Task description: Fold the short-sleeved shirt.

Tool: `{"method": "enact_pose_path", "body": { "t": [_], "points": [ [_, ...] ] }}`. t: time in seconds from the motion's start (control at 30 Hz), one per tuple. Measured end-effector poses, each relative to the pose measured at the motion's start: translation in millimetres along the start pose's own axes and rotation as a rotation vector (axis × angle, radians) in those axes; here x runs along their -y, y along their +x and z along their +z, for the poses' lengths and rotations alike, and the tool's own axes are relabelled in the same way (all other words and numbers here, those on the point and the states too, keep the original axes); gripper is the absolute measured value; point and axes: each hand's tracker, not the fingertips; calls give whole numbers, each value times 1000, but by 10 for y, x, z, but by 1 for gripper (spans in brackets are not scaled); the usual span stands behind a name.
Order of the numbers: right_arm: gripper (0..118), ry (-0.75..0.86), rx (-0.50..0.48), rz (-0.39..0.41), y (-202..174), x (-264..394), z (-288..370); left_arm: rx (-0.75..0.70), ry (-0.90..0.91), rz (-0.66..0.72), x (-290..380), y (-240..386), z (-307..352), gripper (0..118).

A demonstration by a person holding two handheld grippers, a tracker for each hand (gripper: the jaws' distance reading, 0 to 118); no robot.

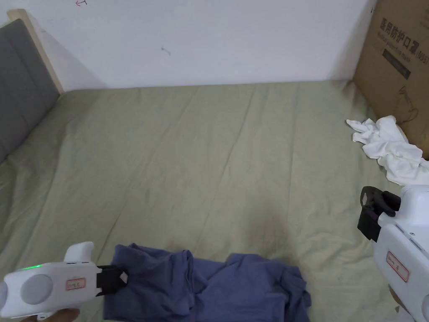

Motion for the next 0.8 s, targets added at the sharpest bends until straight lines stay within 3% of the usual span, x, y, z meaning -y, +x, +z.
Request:
{"method": "enact_pose_path", "body": {
  "t": [0.13,0.37,0.63,0.8],
  "points": [
    [3,5,-11,-1,-11,-1,40,-43,9,8,-51,66,163,17],
    [3,14,-21,-13,97,12,93,5,-20,-102,-218,957,153,17],
    [3,27,8,-39,367,51,197,104,-118,-212,-232,1980,-370,17],
    [3,27,40,-33,526,82,259,138,-182,-211,-103,2466,-842,17]
  ]
}}
